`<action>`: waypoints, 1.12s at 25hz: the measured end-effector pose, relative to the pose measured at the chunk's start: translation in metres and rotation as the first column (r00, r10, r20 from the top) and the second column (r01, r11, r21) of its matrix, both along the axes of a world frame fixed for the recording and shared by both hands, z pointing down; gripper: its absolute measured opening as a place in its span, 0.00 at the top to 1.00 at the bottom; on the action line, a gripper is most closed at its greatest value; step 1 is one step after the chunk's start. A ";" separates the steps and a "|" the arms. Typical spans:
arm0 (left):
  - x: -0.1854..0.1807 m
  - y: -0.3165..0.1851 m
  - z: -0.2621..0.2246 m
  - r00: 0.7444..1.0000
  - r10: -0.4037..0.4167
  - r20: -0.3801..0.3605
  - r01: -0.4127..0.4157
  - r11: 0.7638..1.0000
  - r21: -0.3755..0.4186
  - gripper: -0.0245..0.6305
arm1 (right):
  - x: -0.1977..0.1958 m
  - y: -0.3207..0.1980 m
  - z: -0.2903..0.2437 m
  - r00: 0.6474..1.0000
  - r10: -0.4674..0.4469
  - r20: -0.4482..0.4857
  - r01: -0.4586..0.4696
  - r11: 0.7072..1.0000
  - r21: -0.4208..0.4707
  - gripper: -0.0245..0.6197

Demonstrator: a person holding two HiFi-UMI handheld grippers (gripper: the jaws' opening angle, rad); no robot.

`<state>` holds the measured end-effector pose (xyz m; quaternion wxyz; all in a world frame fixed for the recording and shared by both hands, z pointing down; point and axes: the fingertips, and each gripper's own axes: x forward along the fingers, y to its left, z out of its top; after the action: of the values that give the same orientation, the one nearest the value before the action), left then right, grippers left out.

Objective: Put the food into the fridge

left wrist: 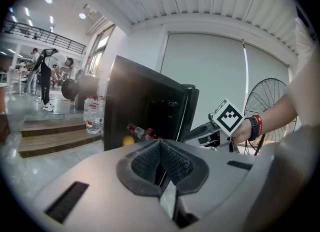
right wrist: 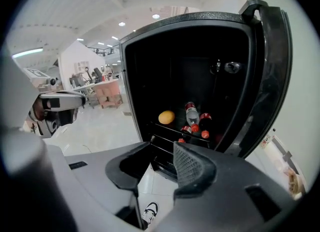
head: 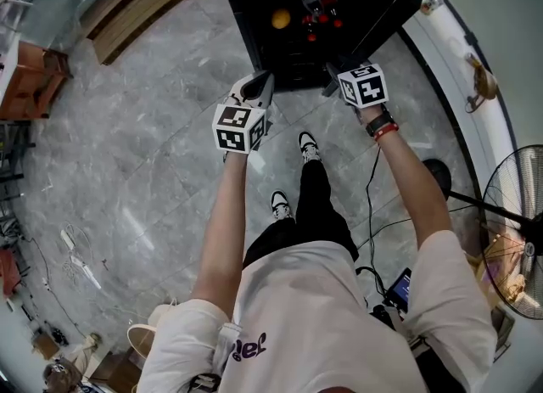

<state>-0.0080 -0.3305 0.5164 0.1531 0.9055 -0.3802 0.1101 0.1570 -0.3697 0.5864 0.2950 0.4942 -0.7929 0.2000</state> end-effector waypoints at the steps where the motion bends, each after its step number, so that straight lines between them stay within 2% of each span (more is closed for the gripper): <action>1: -0.001 0.003 -0.002 1.000 0.000 0.001 0.000 1.000 -0.001 0.93 | 0.003 0.004 -0.004 1.000 0.001 -0.003 -0.001 1.000 0.000 0.73; 7: 0.000 0.015 -0.018 1.000 0.014 0.007 -0.014 1.000 0.016 0.93 | 0.013 0.023 -0.030 1.000 0.022 0.010 -0.022 1.000 0.008 0.81; 12: -0.002 0.030 -0.032 1.000 0.023 0.012 -0.023 0.999 0.027 0.93 | 0.015 0.040 -0.056 0.998 0.063 0.005 -0.063 0.996 0.070 0.89; 21: -0.015 0.049 -0.061 1.000 0.004 0.011 -0.005 0.998 0.059 0.93 | 0.016 0.065 -0.102 0.996 0.091 0.012 -0.092 0.985 0.145 0.93; 28: -0.027 0.068 -0.098 1.000 -0.024 0.000 0.024 0.995 0.100 0.93 | 0.005 0.090 -0.142 0.989 0.122 0.080 -0.136 0.971 0.196 0.94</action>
<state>-0.0351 -0.2625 0.4186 0.1086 0.9073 -0.3962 0.0895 0.1622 -0.2797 0.4442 0.2032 0.5650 -0.7847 0.1541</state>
